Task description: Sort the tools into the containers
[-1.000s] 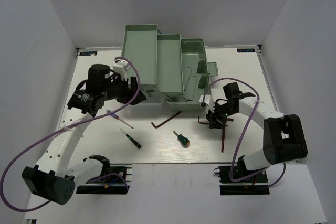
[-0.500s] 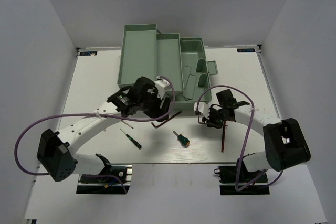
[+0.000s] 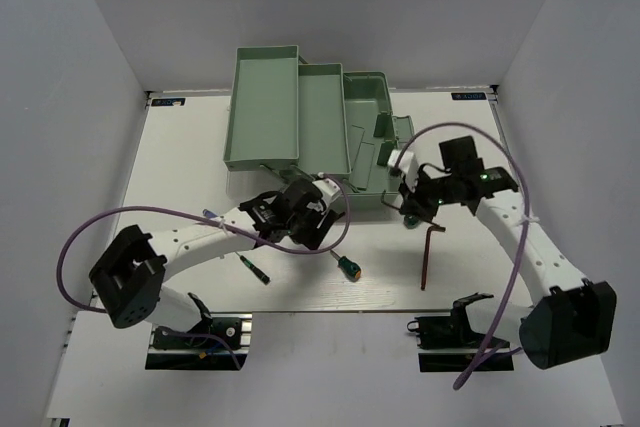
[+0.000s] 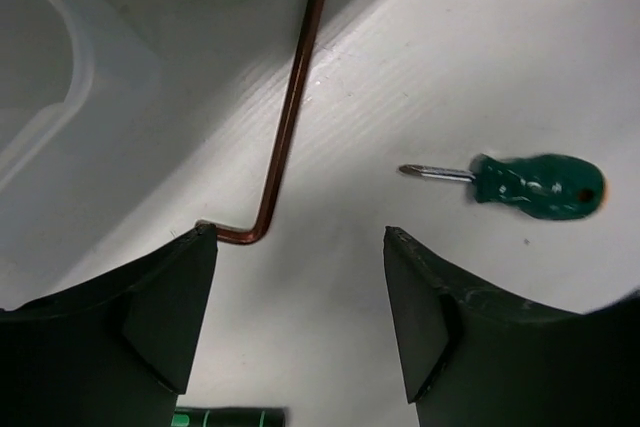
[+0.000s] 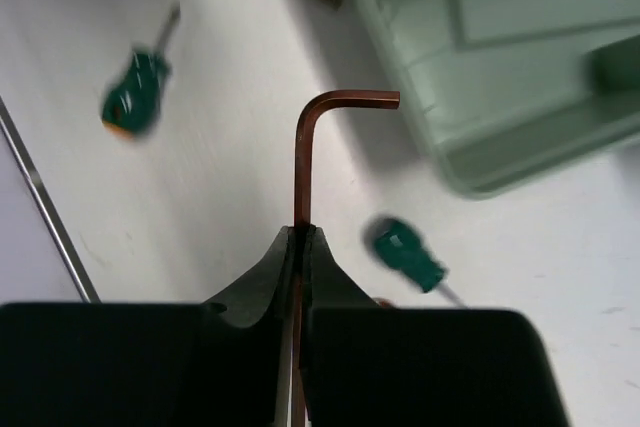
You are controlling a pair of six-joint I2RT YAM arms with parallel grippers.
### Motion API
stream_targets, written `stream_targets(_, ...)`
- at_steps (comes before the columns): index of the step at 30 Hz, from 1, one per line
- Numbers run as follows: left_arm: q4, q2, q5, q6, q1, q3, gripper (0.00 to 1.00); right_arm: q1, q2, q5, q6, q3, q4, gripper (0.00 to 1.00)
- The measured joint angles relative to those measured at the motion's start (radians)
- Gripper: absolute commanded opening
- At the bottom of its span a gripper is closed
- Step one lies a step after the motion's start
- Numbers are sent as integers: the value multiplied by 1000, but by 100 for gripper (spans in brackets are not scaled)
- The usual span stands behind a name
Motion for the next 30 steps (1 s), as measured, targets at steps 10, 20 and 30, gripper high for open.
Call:
stream_targets(10, 109, 79, -77, 23, -7, -50, 77, -40, 129, -24, 409, 460, 5, 0)
stream_targets(20, 169, 142, -144, 38, -6, -64, 73, -33, 675, -6, 727, 750, 43, 70)
stream_targets(30, 267, 236, -156, 53, -6, -68, 59, -77, 421, -76, 753, 556, 87, 70)
